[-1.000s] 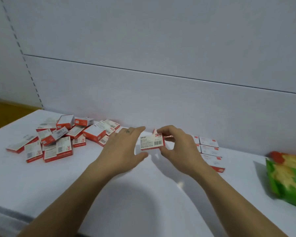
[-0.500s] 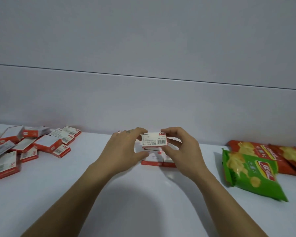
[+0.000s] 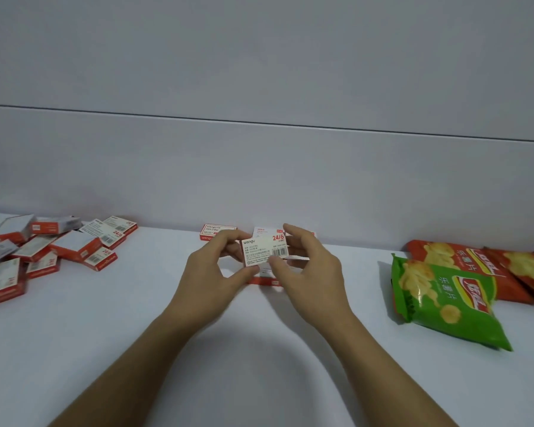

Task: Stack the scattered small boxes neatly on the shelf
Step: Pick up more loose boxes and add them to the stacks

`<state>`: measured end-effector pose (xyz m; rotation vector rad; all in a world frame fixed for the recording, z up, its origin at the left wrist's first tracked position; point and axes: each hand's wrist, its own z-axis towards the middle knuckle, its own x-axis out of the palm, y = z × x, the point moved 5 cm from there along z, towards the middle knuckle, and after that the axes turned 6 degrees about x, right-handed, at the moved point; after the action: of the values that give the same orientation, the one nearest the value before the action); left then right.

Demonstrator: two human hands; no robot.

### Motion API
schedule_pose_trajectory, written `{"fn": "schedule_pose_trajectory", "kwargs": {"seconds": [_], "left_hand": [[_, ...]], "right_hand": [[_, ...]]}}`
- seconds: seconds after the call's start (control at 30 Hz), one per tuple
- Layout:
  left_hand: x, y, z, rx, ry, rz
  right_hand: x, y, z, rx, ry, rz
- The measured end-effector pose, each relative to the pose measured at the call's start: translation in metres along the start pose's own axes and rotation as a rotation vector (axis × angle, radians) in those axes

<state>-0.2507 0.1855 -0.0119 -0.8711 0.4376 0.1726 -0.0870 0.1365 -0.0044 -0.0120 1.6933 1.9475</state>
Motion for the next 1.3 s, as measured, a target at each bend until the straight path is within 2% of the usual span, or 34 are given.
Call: {"fn": "schedule_pose_trajectory", "kwargs": {"seconds": [0.13,0.27,0.33,0.4,0.47,0.57,0.73,0.83,1.0,1.2,1.3], "left_hand": [[0.002,-0.014,0.000,0.101,-0.007,-0.012],[0.009,-0.025,-0.004,0.172,-0.012,0.028],[0.009,-0.024,-0.003,0.183,-0.012,0.030],[0.007,-0.021,-0.001,0.159,-0.007,0.019],[0.006,-0.018,-0.001,0.108,0.006,-0.015],[0.004,-0.015,-0.001,-0.009,0.017,-0.112],[-0.002,-0.013,0.001,-0.088,-0.039,-0.224],[-0.001,-0.014,0.001,-0.106,-0.032,-0.324],[-0.001,-0.013,0.002,-0.152,0.008,-0.524],[0.002,-0.009,0.001,-0.184,0.015,-0.549],[0.004,-0.012,-0.001,-0.166,0.060,-0.557]], "right_hand": [[0.009,0.006,-0.008,0.067,0.066,0.051],[0.009,0.006,-0.011,0.090,0.063,0.050],[0.010,0.003,-0.009,0.161,0.155,0.212],[0.015,0.004,-0.009,0.233,0.319,0.432],[0.018,0.010,-0.010,0.248,0.437,0.589],[0.022,0.006,-0.007,0.345,0.423,0.781],[0.017,0.000,-0.003,0.352,0.239,0.662],[0.013,-0.001,-0.002,0.329,0.203,0.606],[0.008,-0.002,-0.002,0.271,0.236,0.575],[0.012,0.003,-0.007,0.214,0.448,0.484],[0.011,0.005,-0.007,0.180,0.373,0.552]]}}
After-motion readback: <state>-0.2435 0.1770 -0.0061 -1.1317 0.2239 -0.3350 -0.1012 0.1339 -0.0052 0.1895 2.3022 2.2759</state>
